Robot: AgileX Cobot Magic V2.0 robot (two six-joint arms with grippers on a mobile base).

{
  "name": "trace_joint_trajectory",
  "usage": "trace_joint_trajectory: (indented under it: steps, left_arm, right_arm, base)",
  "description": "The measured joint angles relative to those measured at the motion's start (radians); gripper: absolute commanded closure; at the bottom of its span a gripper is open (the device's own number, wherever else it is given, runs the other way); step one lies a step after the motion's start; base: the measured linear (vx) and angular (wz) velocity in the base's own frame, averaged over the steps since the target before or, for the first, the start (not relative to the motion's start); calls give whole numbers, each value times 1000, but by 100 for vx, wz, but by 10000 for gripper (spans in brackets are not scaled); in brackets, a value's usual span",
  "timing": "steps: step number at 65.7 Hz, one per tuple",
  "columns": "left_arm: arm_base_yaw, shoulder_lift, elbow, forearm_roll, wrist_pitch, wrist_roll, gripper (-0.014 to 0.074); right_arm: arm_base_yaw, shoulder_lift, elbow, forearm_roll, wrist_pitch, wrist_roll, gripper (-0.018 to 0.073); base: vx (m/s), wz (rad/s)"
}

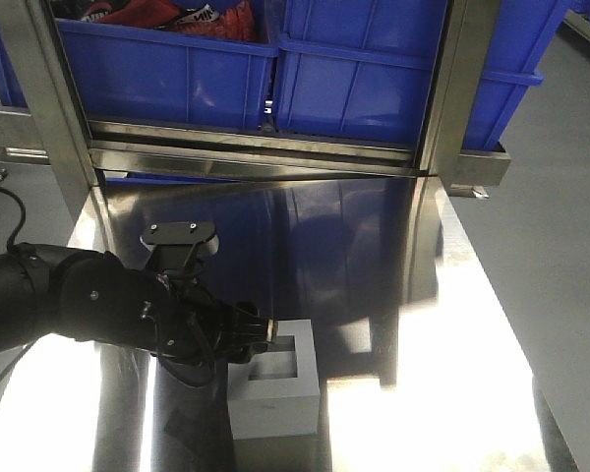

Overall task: Sort gray base to blue bin
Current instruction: 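Reach the left gripper down to the gray block's top edge, then close the left gripper on the block's rim and lift it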

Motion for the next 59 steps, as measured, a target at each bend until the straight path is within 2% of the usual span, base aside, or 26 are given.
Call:
trace_joint_trajectory:
  steps: [16, 30, 48, 54, 59]
  left_arm:
    - [0, 1, 0, 2, 1, -3, 94]
    - [0, 7, -1, 2, 4, -3, 142]
    - [0, 55, -12, -6, 17, -7, 151]
    - [0, 57, -12, -10, 11, -8, 214]
    - [-1, 57, -12, -17, 8, -10, 315]
  right_arm:
    - [0, 0, 0, 0, 0, 0, 568]
    - [0, 0, 0, 0, 0, 0, 568]
    - [0, 0, 0, 0, 0, 0, 568]
    - [0, 0, 0, 0, 0, 0, 568]
    - [0, 0, 0, 0, 0, 0, 568]
  base:
    - [0, 0]
    - [0, 0]
    - [0, 0]
    - [0, 0]
    - [0, 0]
